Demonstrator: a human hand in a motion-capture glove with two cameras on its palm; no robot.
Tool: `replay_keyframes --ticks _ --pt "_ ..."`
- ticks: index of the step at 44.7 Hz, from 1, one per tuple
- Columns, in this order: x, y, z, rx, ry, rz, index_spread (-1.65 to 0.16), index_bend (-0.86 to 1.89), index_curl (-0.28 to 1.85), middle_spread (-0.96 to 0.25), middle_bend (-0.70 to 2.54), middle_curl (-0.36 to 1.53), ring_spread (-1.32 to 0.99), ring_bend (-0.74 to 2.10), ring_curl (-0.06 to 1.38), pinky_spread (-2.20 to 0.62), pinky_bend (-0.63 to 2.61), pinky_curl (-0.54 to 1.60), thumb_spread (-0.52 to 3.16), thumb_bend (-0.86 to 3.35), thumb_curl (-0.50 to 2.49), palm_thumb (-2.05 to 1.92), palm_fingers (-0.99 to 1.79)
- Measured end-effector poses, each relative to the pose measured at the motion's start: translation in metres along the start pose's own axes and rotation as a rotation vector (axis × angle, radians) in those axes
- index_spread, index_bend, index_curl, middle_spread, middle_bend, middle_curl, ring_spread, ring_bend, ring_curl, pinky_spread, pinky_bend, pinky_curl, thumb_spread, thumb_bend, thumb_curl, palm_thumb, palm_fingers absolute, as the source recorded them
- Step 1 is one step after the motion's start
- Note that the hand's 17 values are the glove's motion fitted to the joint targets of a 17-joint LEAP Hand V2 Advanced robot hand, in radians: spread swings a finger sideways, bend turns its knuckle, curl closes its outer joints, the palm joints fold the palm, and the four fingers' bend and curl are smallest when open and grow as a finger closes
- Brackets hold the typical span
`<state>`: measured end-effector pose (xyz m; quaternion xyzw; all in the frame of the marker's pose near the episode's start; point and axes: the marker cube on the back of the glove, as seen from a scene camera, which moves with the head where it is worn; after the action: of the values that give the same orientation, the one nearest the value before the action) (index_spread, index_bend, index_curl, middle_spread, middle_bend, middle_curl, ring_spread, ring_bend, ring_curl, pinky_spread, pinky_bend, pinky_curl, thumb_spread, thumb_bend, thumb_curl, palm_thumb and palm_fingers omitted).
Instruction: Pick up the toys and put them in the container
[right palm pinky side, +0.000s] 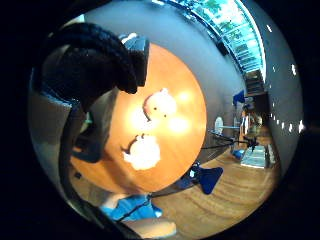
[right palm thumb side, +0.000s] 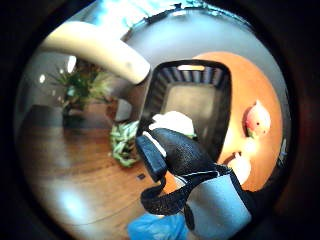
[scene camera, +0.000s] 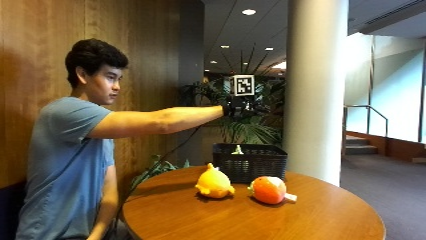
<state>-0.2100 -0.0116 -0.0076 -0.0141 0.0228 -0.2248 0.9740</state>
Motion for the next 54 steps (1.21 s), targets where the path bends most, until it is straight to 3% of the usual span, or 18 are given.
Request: replay_keyframes --ticks 5,9,13,17,20,27,32,37,40,45,51,54 --pt "0.036 -0.005 0.003 -0.002 0.012 0.183 -0.24 0.12 0.22 0.08 0.2 0.47 0.03 0.47 0.26 0.03 1.34 0.35 1.08 -0.06 0.23 -0.08 -0.18" --pt "0.061 -0.001 0.011 -0.02 0.013 0.108 -0.25 0.12 0.22 0.08 0.18 0.46 0.03 0.41 0.24 0.04 1.31 0.34 1.08 -0.06 0.22 -0.08 -0.17" --pt "0.087 -0.004 0.025 -0.04 0.0 0.207 -0.25 0.11 0.22 0.07 0.17 0.45 0.04 0.38 0.23 0.04 1.29 0.33 1.07 -0.06 0.22 -0.08 -0.16" --pt "0.11 0.0 0.046 -0.075 0.024 0.17 -0.25 0.1 0.22 0.07 0.17 0.43 0.04 0.35 0.23 0.05 1.27 0.33 1.07 -0.06 0.21 -0.07 -0.16" --pt "0.123 -0.004 0.061 -0.095 0.027 0.267 -0.25 0.1 0.21 0.07 0.16 0.43 0.04 0.34 0.23 0.05 1.26 0.32 1.07 -0.06 0.21 -0.07 -0.15" --pt "0.154 0.003 0.098 -0.144 0.064 0.196 -0.25 0.08 0.2 0.06 0.16 0.4 0.04 0.33 0.23 0.05 1.26 0.32 1.07 -0.06 0.2 -0.07 -0.15" --pt "0.174 0.001 0.12 -0.16 0.068 0.357 -0.25 0.08 0.19 0.06 0.17 0.39 0.04 0.33 0.24 0.05 1.26 0.33 1.07 -0.06 0.2 -0.07 -0.16" --pt "0.182 0.009 0.151 -0.217 0.047 0.181 -0.25 0.08 0.18 0.06 0.16 0.38 0.04 0.32 0.24 0.05 1.26 0.33 1.07 -0.06 0.2 -0.06 -0.16" --pt "0.185 0.011 0.166 -0.246 0.035 0.172 -0.26 0.08 0.17 0.06 0.16 0.38 0.04 0.33 0.25 0.05 1.26 0.33 1.07 -0.05 0.2 -0.06 -0.16" --pt "0.193 0.007 0.192 -0.269 0.065 0.34 -0.26 0.08 0.17 0.06 0.16 0.36 0.05 0.32 0.25 0.06 1.26 0.33 1.07 -0.05 0.2 -0.05 -0.17" --pt "0.203 0.008 0.222 -0.329 0.136 0.427 -0.26 0.08 0.16 0.06 0.15 0.35 0.05 0.32 0.26 0.06 1.27 0.33 1.08 -0.04 0.21 -0.04 -0.17" --pt "0.203 0.011 0.234 -0.347 0.091 0.357 -0.26 0.08 0.16 0.07 0.15 0.34 0.05 0.32 0.26 0.06 1.29 0.34 1.09 -0.03 0.21 -0.03 -0.18"
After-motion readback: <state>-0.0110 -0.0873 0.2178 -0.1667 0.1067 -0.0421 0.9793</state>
